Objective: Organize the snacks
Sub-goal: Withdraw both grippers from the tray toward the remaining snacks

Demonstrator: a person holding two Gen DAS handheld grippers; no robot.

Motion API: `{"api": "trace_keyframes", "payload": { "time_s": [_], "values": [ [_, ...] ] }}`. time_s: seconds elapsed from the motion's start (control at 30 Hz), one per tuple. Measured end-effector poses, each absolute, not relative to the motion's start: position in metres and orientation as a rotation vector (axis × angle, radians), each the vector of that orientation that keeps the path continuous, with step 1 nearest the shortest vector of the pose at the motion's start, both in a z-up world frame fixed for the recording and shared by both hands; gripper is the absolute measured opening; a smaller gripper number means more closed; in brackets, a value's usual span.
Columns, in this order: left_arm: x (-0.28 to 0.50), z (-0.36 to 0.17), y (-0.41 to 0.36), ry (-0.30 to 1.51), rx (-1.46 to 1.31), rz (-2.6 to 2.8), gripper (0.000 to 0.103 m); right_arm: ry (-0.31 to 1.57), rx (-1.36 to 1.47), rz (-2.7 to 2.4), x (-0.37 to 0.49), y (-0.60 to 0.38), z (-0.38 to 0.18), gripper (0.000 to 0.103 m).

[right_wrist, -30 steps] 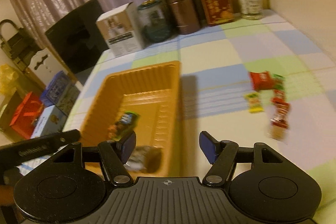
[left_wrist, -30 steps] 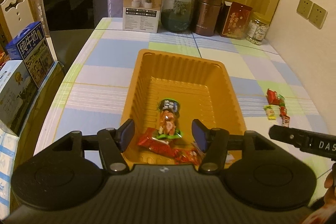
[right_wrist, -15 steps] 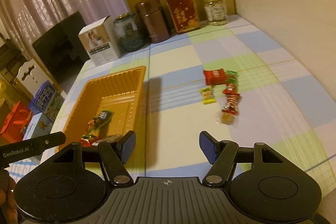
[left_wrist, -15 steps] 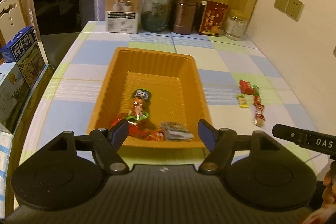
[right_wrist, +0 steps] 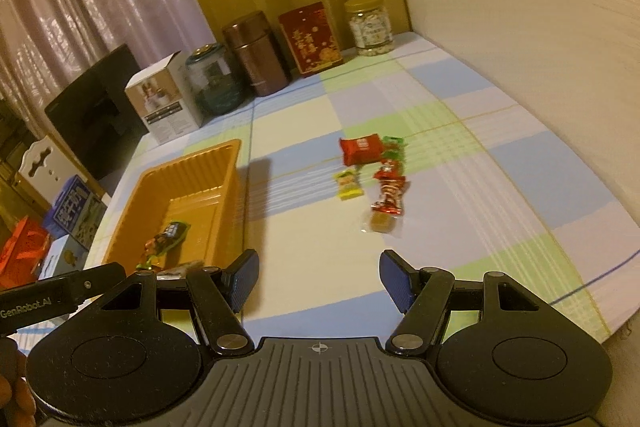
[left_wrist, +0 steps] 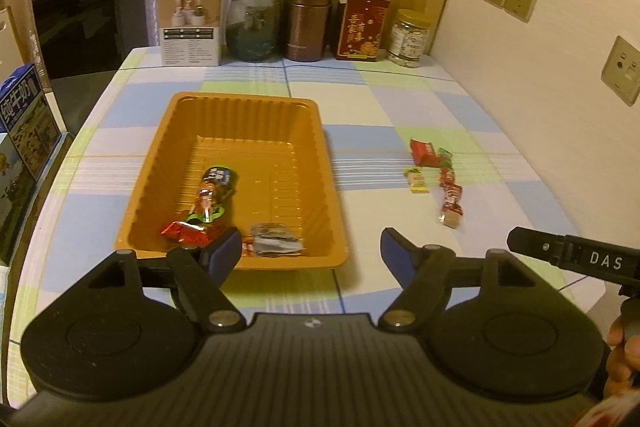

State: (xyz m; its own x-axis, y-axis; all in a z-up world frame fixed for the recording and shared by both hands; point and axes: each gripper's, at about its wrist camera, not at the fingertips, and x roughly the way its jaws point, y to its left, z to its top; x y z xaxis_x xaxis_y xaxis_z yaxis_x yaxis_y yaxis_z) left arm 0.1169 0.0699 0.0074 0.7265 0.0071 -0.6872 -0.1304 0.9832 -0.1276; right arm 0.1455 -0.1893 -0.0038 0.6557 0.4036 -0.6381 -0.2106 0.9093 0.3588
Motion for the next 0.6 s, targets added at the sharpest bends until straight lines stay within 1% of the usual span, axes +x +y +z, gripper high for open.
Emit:
{"api": "trace_keyframes", "payload": {
  "time_s": [0.6],
  "values": [
    [0.144, -0.003, 0.031, 0.781, -0.139, -0.007, 0.074, 0.781, 0.321, 0.229, 0.162, -0.243, -0.017, 0.067]
  ]
}}
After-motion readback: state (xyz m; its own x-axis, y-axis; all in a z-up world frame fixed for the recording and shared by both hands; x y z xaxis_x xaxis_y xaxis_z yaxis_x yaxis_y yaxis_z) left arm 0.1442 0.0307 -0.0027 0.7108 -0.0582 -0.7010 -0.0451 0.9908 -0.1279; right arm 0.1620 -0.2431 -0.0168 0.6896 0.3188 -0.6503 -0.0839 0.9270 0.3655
